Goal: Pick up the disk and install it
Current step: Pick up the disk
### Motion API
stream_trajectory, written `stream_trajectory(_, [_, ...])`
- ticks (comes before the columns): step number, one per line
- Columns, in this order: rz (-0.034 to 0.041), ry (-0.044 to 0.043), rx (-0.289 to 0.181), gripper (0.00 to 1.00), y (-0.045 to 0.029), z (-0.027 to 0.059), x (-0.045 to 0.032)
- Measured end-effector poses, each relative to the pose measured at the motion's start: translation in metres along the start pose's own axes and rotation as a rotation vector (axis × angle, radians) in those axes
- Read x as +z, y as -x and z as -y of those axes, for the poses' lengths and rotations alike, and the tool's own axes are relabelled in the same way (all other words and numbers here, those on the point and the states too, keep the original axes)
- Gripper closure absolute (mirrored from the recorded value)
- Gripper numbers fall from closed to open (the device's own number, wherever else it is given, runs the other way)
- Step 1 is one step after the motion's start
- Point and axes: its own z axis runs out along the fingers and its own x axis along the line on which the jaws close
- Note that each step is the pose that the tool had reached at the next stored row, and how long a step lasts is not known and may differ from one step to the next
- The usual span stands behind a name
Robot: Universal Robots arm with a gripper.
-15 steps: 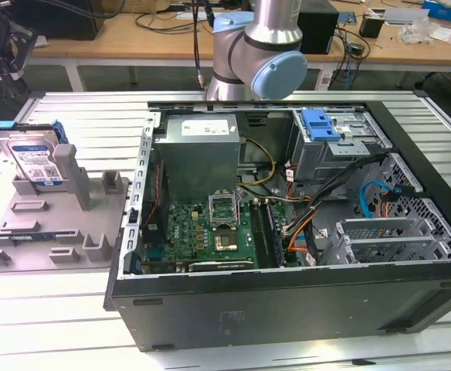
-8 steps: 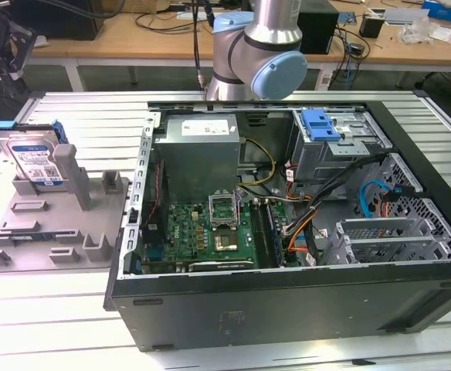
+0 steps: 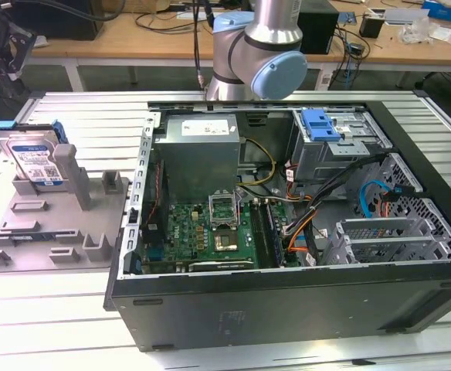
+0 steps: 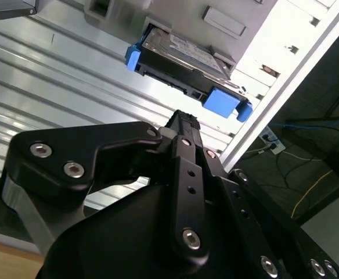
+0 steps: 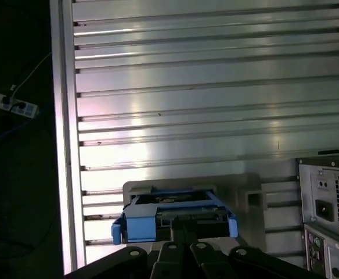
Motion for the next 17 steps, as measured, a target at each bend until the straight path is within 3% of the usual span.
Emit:
stream_trajectory(1, [-0.013, -0.0016, -0.045, 0.89, -0.0001, 0.0, 0.0002])
stream_trajectory(2, [-0.0165, -0.003, -0.095, 0.89, 0.0, 0.0, 0.0003])
stream_trajectory(15, [-0.0312, -0.0098, -0.35, 0.89, 0.0001, 0.0001, 0.0012])
stream_trajectory(17, [-0.0339, -0.0112, -0.392, 0.83, 0.0001, 0.0001, 0.0013])
